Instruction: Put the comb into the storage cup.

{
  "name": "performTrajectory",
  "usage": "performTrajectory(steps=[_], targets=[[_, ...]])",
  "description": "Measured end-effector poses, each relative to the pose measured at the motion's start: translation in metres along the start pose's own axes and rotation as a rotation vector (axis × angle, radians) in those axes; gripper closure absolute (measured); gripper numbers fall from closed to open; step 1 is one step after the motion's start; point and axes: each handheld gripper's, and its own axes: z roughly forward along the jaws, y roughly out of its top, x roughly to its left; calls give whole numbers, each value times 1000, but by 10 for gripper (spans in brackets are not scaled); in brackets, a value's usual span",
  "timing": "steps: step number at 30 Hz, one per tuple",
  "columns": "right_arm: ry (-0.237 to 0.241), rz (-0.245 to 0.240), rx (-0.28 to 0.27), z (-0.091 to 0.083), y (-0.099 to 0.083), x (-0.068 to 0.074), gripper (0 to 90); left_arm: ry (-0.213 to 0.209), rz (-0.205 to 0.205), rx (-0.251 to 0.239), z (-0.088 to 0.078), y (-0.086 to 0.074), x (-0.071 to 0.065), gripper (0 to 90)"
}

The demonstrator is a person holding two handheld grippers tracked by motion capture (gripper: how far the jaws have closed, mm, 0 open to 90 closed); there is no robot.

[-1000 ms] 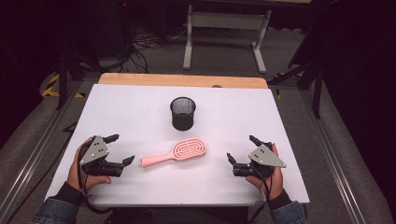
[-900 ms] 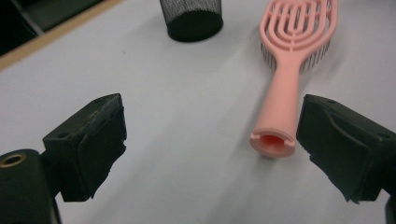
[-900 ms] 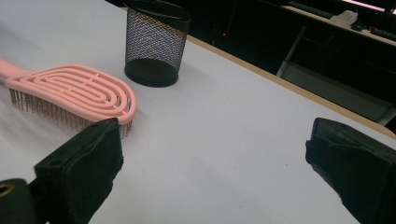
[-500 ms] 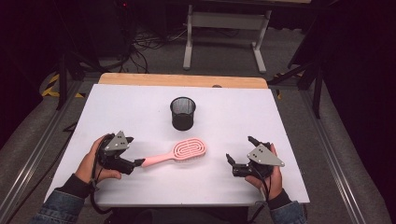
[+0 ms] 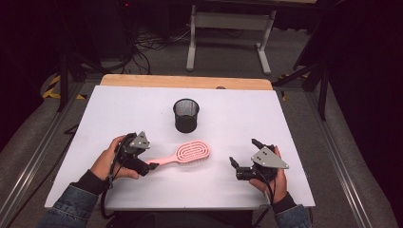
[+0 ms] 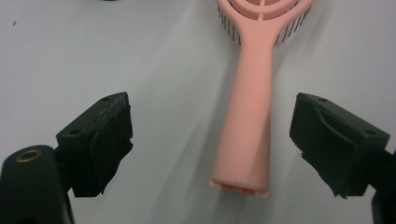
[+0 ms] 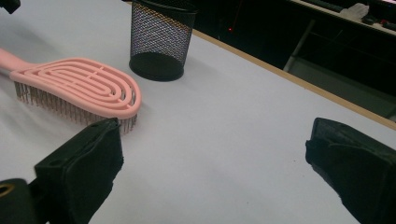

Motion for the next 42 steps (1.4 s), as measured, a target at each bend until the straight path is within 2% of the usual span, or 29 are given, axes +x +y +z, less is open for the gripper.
performTrajectory(steps=[2, 3, 4, 6, 8, 12, 14, 15, 18, 19, 20, 23, 27, 32, 42], targets=[[-1, -1, 1, 0, 0, 0, 41, 1, 7, 7, 2, 2, 0, 143], [0, -1, 2, 0, 0, 0, 41, -13, 14, 32, 7, 7, -1, 146], [0, -1, 2, 0, 0, 0, 41, -13, 14, 32, 7, 7, -1, 151], [1, -1, 2, 1, 0, 0, 41, -22, 26, 64, 12, 11, -3, 156], [2, 3, 3, 1, 0, 0, 41, -42, 43, 87, 18, 17, -4, 187], [5, 3, 4, 1, -1, 0, 41, -55, 64, 112, 23, 24, -5, 243], [5, 3, 4, 1, -1, 0, 41, -55, 69, 138, 26, 28, -6, 245], [9, 2, 6, 2, -1, 0, 41, -60, 77, 156, 30, 32, -6, 274], [11, -3, 10, 2, -1, 1, 41, -69, 85, 174, 34, 35, -7, 280], [9, -4, 12, 2, -1, 1, 41, -73, 101, 187, 36, 36, -7, 317], [7, -5, 10, 2, -1, 1, 41, -76, 100, 197, 38, 39, -9, 315], [8, -3, 11, 2, -1, 1, 41, -91, 111, 200, 40, 42, -10, 352], [14, -6, 15, 3, -2, 1, 41, -115, 115, 212, 44, 46, -8, 458], [21, -13, 23, 4, -2, 2, 41, -125, 114, 237, 49, 49, -6, 502], [28, -17, 31, 5, -2, 3, 41, -147, 121, 225, 53, 52, -3, 575]])
